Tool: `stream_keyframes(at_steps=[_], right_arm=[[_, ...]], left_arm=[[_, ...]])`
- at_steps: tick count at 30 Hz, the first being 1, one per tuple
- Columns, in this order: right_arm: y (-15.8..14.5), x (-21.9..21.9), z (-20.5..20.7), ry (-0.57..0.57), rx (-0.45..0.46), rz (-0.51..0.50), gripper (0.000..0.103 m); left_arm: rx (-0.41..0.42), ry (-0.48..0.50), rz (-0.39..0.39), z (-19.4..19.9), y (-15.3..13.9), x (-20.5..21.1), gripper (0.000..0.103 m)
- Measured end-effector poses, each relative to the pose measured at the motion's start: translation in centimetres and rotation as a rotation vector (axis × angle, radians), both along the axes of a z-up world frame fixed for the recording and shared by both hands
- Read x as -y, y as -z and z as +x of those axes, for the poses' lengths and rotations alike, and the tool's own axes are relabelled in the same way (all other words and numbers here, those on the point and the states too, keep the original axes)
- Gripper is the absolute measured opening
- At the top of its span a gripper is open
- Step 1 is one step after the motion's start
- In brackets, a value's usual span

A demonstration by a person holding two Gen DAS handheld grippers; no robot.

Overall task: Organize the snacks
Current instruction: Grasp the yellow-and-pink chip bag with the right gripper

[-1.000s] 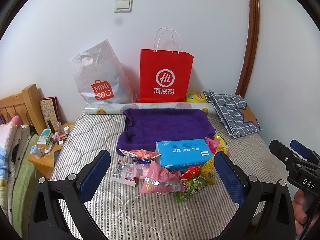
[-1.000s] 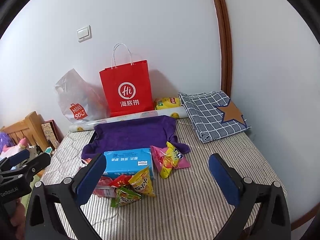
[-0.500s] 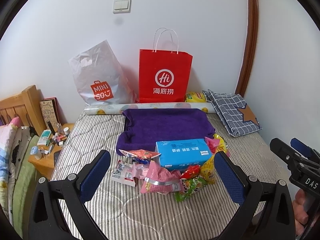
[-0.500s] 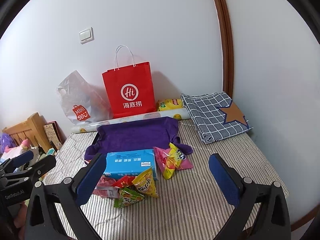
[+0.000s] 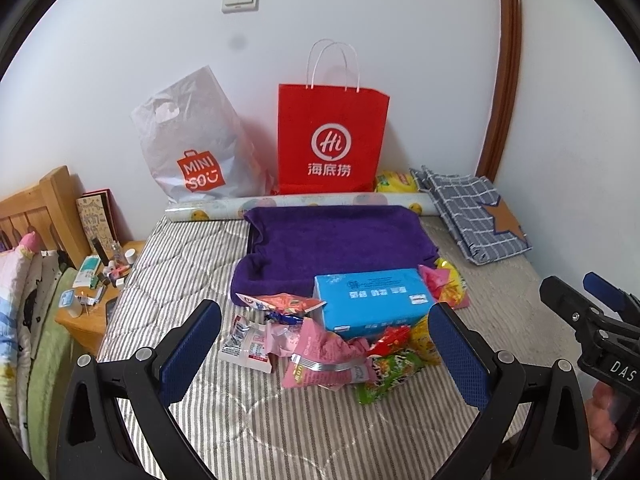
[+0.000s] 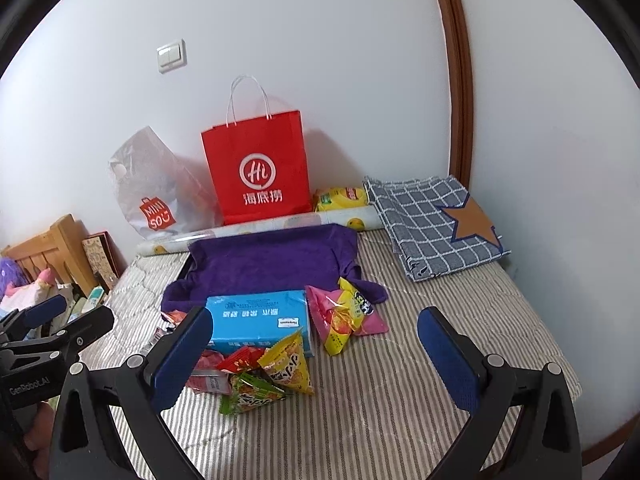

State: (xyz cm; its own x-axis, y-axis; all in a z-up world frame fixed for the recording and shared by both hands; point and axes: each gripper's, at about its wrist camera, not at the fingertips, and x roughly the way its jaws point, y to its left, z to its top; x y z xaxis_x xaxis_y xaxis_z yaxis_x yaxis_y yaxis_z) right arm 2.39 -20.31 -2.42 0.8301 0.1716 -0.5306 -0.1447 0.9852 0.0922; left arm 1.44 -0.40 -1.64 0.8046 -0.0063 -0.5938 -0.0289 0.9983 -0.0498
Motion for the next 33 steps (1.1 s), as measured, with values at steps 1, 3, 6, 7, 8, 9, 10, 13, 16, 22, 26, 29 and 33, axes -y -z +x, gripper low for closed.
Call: stream_keyframes(at_steps=[1,3,6,7,8,9,10,13,16,22,26,29,33], right_arm=[[0.3,0.0,0.3,0.002,-0.008,-0.005,0.103],[1.2,0.2,1.1,0.014,-0.024,-0.02,0.103],[2.4,0.7,2.2,0.021,-0.05,-0.026,0.103],[2.8,0.9,2.7,0.025,-0.059,-0.027,0.103],[3.4,1.2,3.1,0.031,-0.07,-0.029,0.103],[4.0,1.5,3.6,0.034,-0.08,-0.025,0.103],[4.6,1.8,4.0,0.036,-0.089,-0.022,0.103],[6.5,2.6,5.2,0.028,-0.13,0.002,0.103],[8.4,3.0,7.0,0.046,-0.162,0.005,0.098],[10.4,3.3,10.3,0.016,-0.193,0.023,0.09],[11.8,3.1,13.4,-0.005,-0.219,0.002,0.082],[12.6,3.1,14.9,-0.035,-0.232,0.009,0.077],[13.3,2.9,16.3,-0.087,-0.25,0.021,0.077]], left_arm=[[-0.009,-0.002,0.004,0.3,0.4,0.0,0.102],[-0.038,0.004,0.008,1.3,1.3,0.0,0.102],[-0.083,-0.006,0.023,2.7,2.8,-0.2,0.102],[-0.088,-0.011,0.027,3.1,3.3,-0.4,0.102],[-0.089,-0.012,0.033,3.4,3.7,-0.5,0.102],[-0.088,-0.016,0.044,3.6,4.1,-0.7,0.102],[-0.09,-0.026,0.06,4.1,4.7,-1.0,0.102],[-0.106,-0.041,0.059,5.0,5.9,-2.0,0.102],[-0.124,-0.034,0.032,6.0,7.0,-3.3,0.1],[-0.145,-0.039,0.026,7.3,8.3,-5.1,0.099],[-0.172,-0.042,0.001,8.4,9.1,-6.5,0.098],[-0.198,-0.061,-0.021,9.0,9.6,-7.8,0.098],[-0.17,-0.09,0.014,9.0,9.8,-9.0,0.098]])
